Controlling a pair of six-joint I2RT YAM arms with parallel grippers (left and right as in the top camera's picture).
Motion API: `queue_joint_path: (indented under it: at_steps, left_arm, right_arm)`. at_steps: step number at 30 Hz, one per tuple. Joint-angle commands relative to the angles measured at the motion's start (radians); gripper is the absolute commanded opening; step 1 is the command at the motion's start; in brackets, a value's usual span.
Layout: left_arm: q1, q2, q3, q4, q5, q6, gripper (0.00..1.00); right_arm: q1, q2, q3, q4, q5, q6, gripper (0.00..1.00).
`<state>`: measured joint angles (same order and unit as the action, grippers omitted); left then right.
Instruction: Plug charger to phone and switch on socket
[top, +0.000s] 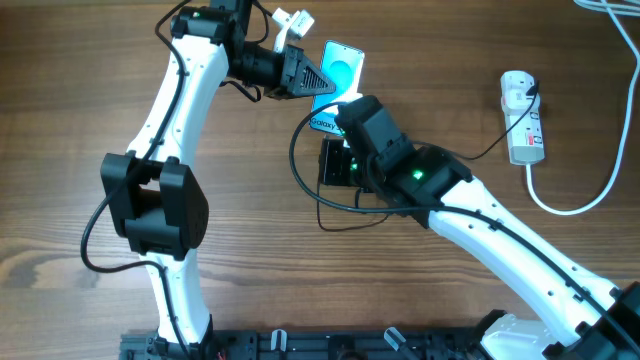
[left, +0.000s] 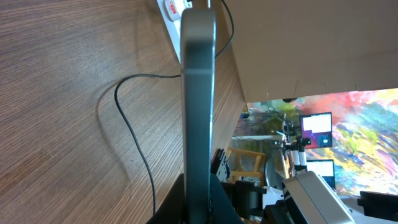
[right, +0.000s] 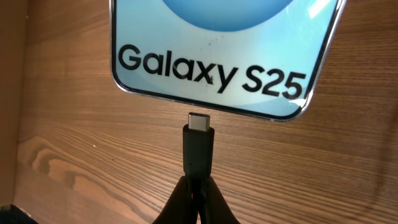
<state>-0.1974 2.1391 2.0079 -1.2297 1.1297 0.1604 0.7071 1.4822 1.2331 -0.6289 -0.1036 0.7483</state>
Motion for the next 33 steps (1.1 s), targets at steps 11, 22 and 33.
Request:
queue_joint_path:
  at_steps: [11,22,33]
  left_arm:
    - [0.001,-0.032,0.018,-0.003,0.036,-0.014,0.04]
    - [0.001,-0.032,0.018,-0.005,0.035,-0.011,0.04]
    - [0.001,-0.032,0.018,-0.019,0.035,-0.010,0.04]
  right_arm:
    - [-0.002,0.011,0.018,-0.003,0.002,0.013,0.05]
    - [-0.002,0.011,0.018,0.007,0.011,0.014,0.05]
    - [-0.002,0.011,0.018,0.015,0.032,0.048,0.05]
